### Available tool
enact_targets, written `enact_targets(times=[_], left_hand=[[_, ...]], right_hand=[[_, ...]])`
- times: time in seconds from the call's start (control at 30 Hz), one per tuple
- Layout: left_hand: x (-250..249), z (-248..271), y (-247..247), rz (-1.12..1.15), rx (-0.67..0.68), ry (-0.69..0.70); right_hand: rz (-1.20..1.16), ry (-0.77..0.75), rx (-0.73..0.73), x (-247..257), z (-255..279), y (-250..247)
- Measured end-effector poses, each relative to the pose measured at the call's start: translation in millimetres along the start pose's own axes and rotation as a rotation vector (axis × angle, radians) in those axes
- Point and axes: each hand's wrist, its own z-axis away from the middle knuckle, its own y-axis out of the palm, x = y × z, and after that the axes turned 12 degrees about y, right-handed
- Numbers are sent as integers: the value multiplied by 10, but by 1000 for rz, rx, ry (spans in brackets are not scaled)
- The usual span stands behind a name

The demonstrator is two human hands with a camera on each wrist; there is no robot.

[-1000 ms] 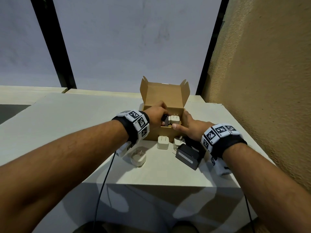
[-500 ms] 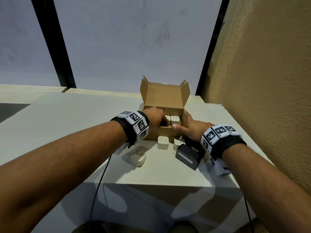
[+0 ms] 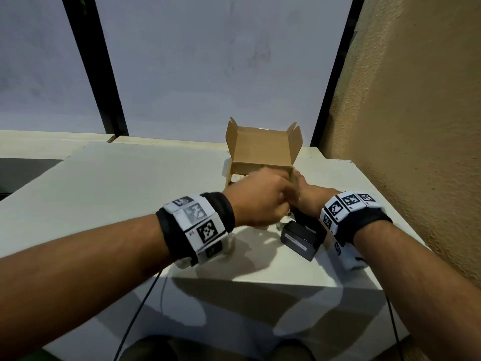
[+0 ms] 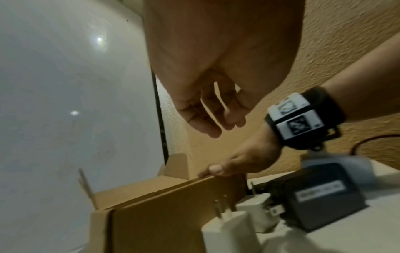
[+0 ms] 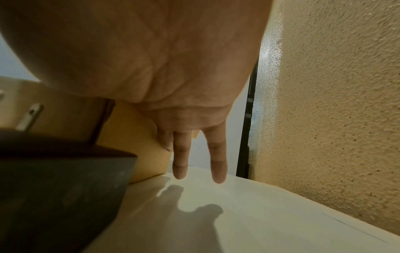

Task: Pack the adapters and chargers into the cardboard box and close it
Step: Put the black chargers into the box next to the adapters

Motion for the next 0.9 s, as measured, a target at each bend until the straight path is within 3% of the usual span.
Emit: enact_targets(times=[0.1, 0.2, 0.43, 0.7, 0.9], left_hand=[[-140, 47, 190, -9, 188, 26], [-203, 73, 369, -34, 328, 8], [-158, 130, 422, 15, 260, -74], [-139, 140, 466, 45, 249, -220], [-145, 72, 313, 135, 275, -197]], right_hand=[[-37, 152, -36, 2, 18, -6], [-23, 38, -57, 37, 138, -36], [-41, -77, -73, -2, 110, -34], [-39, -38, -49, -25, 77, -25], [-69, -66, -33, 0, 87, -19]])
